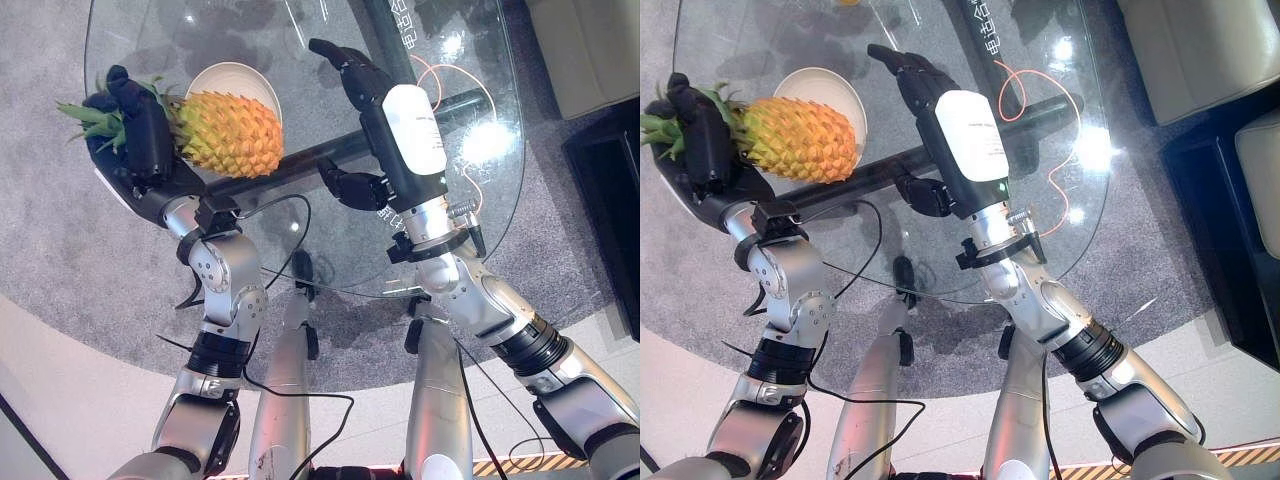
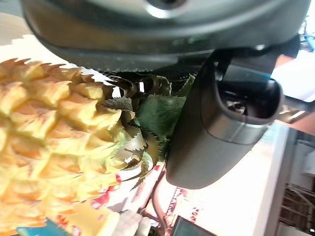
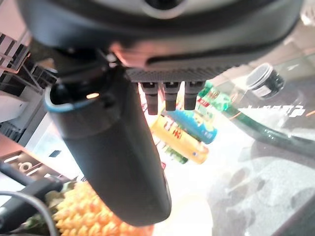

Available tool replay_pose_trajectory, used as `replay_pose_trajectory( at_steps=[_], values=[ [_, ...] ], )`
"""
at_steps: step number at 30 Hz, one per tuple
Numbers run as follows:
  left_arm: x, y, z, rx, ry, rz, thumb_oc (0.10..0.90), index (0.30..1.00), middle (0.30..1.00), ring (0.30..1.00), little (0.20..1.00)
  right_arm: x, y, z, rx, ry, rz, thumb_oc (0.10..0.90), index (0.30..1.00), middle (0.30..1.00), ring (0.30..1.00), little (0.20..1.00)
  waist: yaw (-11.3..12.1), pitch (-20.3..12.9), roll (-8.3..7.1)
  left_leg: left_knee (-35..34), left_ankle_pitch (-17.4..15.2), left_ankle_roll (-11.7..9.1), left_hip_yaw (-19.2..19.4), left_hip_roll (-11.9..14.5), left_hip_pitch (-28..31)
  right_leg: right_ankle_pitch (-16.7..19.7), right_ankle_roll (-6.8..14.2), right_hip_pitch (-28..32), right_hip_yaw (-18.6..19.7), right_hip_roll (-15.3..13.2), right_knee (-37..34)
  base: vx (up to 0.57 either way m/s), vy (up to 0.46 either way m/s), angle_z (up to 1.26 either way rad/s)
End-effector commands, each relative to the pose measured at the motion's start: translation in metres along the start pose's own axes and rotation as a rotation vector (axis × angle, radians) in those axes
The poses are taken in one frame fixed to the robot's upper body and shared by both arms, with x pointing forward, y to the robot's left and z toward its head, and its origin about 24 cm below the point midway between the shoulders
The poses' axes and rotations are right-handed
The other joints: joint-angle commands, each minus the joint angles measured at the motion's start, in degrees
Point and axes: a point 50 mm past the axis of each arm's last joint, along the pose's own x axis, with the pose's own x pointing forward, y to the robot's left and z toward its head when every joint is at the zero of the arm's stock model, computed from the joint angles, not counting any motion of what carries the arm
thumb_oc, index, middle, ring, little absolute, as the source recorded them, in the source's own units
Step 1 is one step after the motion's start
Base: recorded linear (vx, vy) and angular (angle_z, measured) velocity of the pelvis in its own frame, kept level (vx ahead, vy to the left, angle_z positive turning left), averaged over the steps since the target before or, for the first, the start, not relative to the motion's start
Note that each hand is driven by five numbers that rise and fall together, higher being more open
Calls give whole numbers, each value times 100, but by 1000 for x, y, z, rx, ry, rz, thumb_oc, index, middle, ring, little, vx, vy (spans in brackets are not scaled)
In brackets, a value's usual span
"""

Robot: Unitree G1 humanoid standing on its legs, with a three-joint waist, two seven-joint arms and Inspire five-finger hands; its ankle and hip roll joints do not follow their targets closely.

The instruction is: Pick up the fruit to the plate

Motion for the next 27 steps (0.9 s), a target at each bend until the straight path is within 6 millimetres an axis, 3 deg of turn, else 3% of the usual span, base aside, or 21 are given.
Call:
replay_pose_trajectory(
  at_steps=[1,8,13,22,27],
  values=[
    [12,-57,50,-128,-389,-216,100,300,300,300,200,32,-36,20,36,-117,-267,800,900,900,900,900,35,-120,-110,287,-566,76,12,-369,39,572,-77,310,-377,283,-1020,0,0,0],
    [24,-53,51,10,-520,-181,100,300,300,300,200,15,-51,-23,-52,62,-427,800,900,900,900,900,-91,-120,-119,289,-642,60,76,-325,111,493,-64,309,-292,321,-957,2,19,-2],
    [33,-49,50,126,-609,-159,100,300,300,300,200,-8,-59,-58,-45,243,-527,800,900,900,900,900,-200,-120,-143,305,-631,59,126,-279,79,511,-82,240,-230,354,-931,2,36,-2],
    [61,-36,44,296,-689,-87,100,300,300,300,200,-56,-76,-118,-77,599,-703,800,900,900,900,900,-357,-120,-168,346,-677,35,206,-187,66,457,-102,147,-126,426,-832,8,29,-8],
    [90,-34,47,423,-706,-44,100,300,300,300,200,-101,-78,-158,-17,913,-796,800,900,900,900,900,-460,-120,-213,383,-742,-8,268,-115,101,371,-139,158,-92,466,-784,1,20,-4]
  ],
)
